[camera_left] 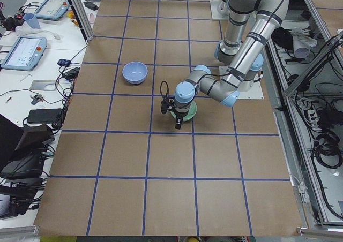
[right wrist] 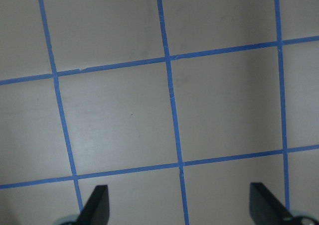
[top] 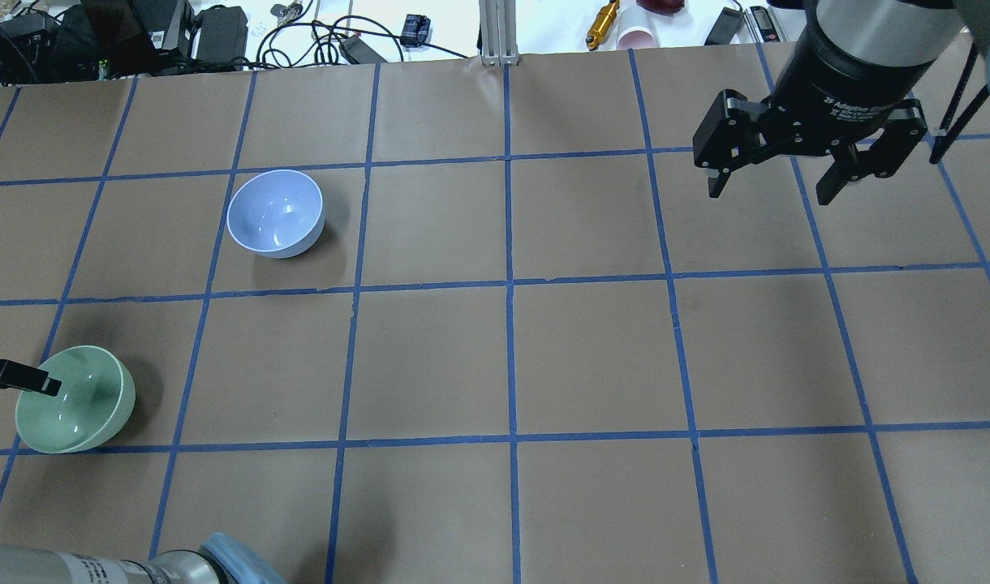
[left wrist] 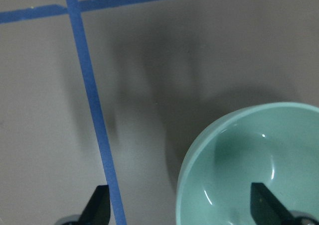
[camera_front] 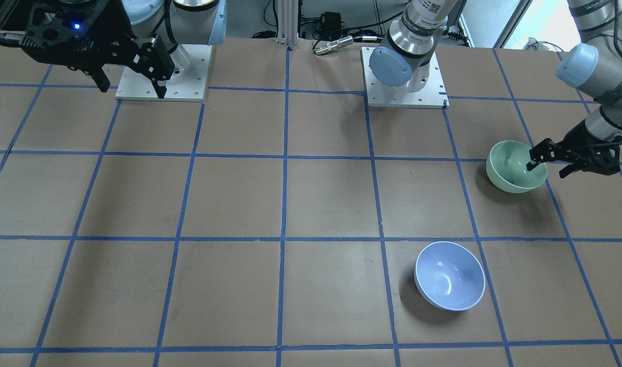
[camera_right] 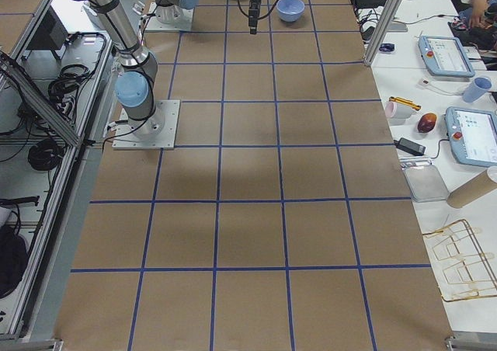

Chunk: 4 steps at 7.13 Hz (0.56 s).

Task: Stack green bowl on blue bowl
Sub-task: 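Lower the left gripper onto the green bowl rim and close it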

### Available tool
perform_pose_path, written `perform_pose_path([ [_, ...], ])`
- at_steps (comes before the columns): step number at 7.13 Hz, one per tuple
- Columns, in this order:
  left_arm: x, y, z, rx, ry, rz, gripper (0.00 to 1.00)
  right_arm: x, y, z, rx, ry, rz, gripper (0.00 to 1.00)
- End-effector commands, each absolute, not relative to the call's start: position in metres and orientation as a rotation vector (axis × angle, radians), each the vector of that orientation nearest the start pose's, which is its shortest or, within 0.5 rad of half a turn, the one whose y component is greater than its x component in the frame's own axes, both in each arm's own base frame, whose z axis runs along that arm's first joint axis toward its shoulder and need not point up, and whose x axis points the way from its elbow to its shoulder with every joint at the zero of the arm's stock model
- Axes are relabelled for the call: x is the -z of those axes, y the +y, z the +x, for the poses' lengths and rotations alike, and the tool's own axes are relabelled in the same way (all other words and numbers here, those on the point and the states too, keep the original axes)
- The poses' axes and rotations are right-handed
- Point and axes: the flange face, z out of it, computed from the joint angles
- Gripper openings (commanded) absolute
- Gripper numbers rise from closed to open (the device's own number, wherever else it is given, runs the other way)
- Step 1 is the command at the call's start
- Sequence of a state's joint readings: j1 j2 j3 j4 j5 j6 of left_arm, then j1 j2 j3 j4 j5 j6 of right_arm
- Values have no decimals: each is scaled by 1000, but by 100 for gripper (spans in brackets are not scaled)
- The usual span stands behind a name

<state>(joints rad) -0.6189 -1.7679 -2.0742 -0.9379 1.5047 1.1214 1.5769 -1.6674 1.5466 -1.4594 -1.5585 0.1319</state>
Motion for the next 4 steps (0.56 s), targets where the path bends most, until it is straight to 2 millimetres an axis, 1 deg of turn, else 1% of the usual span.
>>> perform_pose_path([
  [1, -211, -383, 301, 18, 3230, 259, 100, -534, -448, 137, 15, 3122, 197, 100],
  [2, -206, -379, 297, -7, 3235, 265, 100, -534, -448, 137, 13, 3123, 197, 100],
  [4, -199, -377, 298, -45, 3235, 261, 100, -534, -448, 137, 13, 3123, 197, 100],
])
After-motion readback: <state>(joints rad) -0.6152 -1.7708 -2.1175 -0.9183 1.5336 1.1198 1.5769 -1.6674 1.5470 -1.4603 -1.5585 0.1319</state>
